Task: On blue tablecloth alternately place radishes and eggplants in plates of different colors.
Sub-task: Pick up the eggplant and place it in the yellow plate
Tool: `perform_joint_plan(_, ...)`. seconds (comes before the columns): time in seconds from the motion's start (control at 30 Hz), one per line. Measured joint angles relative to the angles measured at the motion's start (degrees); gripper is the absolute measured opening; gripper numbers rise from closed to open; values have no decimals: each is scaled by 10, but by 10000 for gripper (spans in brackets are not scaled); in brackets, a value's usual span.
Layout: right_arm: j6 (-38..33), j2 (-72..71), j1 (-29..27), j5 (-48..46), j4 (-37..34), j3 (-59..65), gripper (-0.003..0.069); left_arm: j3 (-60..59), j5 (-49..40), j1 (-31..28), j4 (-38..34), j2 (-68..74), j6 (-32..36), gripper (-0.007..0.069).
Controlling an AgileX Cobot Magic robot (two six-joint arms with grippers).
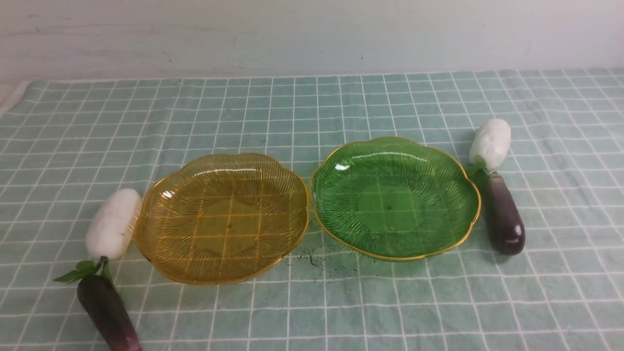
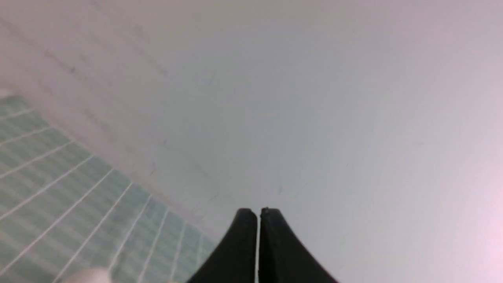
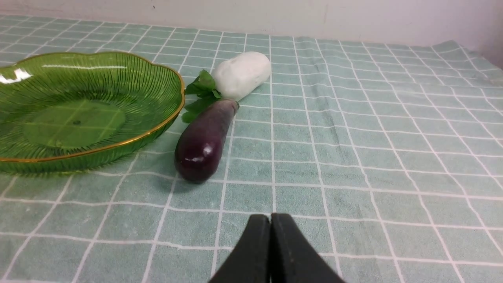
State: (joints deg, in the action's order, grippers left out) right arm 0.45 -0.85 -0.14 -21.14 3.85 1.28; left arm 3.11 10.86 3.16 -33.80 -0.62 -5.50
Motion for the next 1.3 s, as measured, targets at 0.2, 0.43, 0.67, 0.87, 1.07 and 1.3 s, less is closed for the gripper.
perform_joint_plan(0.2, 84, 0, 0, 147, -163, 4, -13, 233, -235, -1, 9, 79, 93, -8)
perform_joint_plan(0.43, 112, 0, 0, 217, -283, 4, -13, 381, -586, -1, 119, 364, 104, -8)
perform_joint_plan(0.67, 116, 12, 11, 118, -279, -46, -13, 381, -613, -1, 249, 614, 34, -8)
perform_joint_plan(0.87, 51, 163, 13, -76, -217, -232, -13, 382, -598, -1, 270, 704, 1, -8)
perform_joint_plan(1.07, -13, 315, 13, -176, -205, -360, -13, 382, -592, -1, 272, 765, -1, 41)
perform_joint_plan(1.3, -84, 416, 13, -204, -259, -385, -13, 382, -556, -1, 272, 826, -34, 306)
